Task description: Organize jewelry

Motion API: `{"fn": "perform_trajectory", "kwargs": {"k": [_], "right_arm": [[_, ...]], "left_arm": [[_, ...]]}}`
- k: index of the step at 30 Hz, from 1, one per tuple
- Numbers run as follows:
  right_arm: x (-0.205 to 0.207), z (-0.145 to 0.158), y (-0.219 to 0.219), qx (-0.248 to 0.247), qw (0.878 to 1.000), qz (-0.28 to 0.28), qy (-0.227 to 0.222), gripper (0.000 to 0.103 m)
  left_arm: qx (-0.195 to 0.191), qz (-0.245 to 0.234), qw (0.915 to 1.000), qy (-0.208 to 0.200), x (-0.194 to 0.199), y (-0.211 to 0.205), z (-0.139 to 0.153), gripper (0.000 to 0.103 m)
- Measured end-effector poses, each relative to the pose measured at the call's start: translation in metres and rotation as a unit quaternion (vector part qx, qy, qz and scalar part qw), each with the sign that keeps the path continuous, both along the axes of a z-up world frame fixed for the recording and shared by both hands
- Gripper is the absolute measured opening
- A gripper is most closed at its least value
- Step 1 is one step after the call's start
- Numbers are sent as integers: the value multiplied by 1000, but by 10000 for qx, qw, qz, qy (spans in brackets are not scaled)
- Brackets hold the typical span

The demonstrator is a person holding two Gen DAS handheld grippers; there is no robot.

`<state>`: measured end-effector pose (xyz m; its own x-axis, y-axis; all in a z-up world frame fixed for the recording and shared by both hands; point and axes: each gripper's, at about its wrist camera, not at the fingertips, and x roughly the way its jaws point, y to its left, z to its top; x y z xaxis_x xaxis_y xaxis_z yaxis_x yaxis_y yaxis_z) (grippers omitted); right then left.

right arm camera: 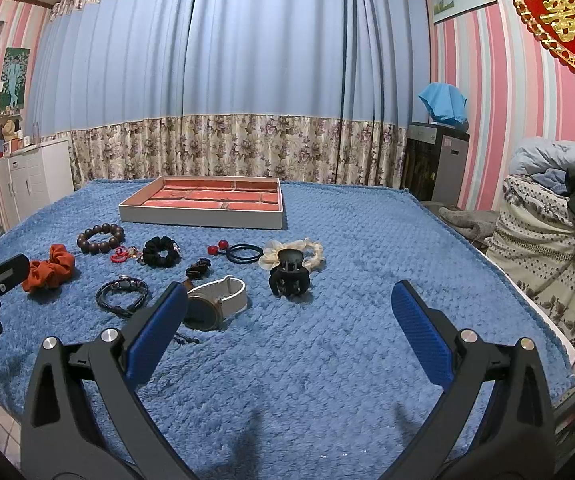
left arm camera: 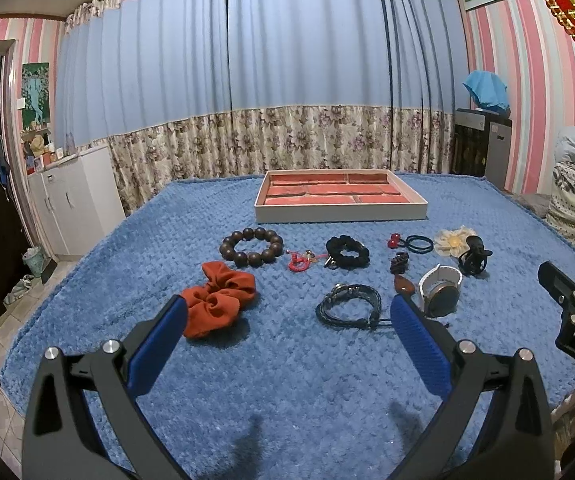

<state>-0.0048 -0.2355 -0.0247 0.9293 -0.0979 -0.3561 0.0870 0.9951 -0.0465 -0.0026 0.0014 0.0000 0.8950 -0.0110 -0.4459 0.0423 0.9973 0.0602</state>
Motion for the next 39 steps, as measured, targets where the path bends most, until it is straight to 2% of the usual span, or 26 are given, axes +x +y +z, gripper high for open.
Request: {"fn": "perform_trajectory", "kwargs": {"k": [39], "right_arm": [[-1,3,-3,34,10000,-8,-25,99]], "left_arm": [[14,15,10000,-24,-1,-1,3,99]]}}
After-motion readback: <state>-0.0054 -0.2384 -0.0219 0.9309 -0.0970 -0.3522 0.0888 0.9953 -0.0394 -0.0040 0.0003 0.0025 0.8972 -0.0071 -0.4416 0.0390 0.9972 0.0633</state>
